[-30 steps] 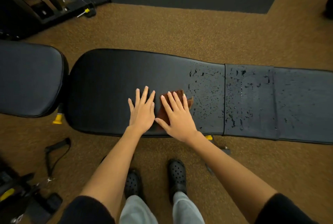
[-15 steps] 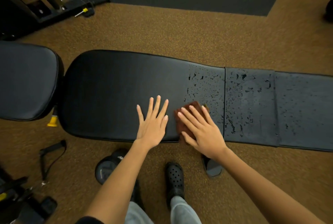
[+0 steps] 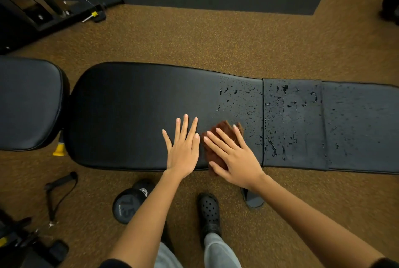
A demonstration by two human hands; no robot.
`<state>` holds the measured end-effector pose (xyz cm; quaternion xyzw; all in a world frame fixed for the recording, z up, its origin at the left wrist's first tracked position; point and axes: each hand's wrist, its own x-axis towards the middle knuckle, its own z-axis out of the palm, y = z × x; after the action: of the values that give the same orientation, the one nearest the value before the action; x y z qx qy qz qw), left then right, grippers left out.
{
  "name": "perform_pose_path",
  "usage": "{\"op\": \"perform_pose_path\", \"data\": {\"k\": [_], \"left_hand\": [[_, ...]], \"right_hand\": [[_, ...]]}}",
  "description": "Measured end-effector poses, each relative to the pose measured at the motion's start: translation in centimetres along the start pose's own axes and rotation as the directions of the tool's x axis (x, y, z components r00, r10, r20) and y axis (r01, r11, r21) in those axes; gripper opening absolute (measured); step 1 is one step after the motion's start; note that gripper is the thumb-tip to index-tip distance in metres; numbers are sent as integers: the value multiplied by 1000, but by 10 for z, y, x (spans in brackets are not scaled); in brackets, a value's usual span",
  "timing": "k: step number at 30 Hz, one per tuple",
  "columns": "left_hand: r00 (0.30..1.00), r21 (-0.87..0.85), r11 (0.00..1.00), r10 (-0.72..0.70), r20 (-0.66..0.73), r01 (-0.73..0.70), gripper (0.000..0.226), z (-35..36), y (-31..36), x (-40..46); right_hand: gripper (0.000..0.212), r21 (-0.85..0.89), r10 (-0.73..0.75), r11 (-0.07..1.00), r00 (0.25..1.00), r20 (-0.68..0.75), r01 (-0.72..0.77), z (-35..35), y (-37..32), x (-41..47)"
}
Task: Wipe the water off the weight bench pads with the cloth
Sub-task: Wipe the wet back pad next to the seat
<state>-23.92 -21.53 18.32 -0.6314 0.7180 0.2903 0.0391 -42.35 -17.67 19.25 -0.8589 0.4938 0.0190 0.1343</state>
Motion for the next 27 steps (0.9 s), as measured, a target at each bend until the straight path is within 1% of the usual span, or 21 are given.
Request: {"op": "perform_pose_path", "data": {"k": [2, 4, 5, 7, 10, 12, 14, 16, 19, 21, 22, 24, 27], "left_hand": [[1000, -42, 999, -1, -17, 1, 49, -3, 0, -1], [998, -45, 999, 14, -59, -16, 53, -8, -3, -3], [997, -41, 999, 22, -79, -25, 58, -10, -4, -3], [994, -60, 998, 20, -105, -26, 63, -12, -5, -3], [993, -122, 993, -9, -116, -6, 58, -12, -1, -1], [993, -155, 988, -21, -114, 3, 58, -11, 1, -1], [993, -186, 983, -30, -116, 8, 58, -13, 3, -2], [993, -197, 980, -37, -114, 14, 56, -14, 4, -3], [994, -171, 985, -47, -102, 29, 53, -14, 7, -2], [995, -129, 991, -43, -93, 31, 52, -14, 8, 0], [995, -102, 994, -35, -97, 25, 52, -13, 7, 0], [992, -66, 998, -18, -124, 10, 50, -11, 6, 2], [984, -79, 997, -10, -179, -4, 49, -12, 5, 9]], "right_hand": [[60, -73, -59, 996, 998, 6, 60, -3, 13, -10], [57, -123, -64, 990, 998, 3, 64, -5, 22, -13], [56, -132, -41, 990, 999, -3, 40, -5, 22, -12], [55, -123, 54, 991, 998, -29, -57, -2, 11, -3], [55, -38, 228, 972, 971, -77, -232, 5, -18, 21], [55, 20, 269, 963, 960, -72, -268, 8, -36, 35], [56, 52, 239, 970, 968, -71, -236, 12, -46, 40], [57, 65, 165, 985, 984, -73, -160, 14, -44, 36], [54, 6, 13, 1000, 998, -59, -13, 12, -24, 18], [52, -13, -14, 1000, 996, -93, 13, 9, -6, 8], [51, 5, 15, 1000, 991, -131, -14, 8, 2, 3], [49, 73, 131, 990, 966, -223, -117, 6, 14, 1], [46, 160, 311, 949, 895, -321, -272, 7, 26, 11]]}}
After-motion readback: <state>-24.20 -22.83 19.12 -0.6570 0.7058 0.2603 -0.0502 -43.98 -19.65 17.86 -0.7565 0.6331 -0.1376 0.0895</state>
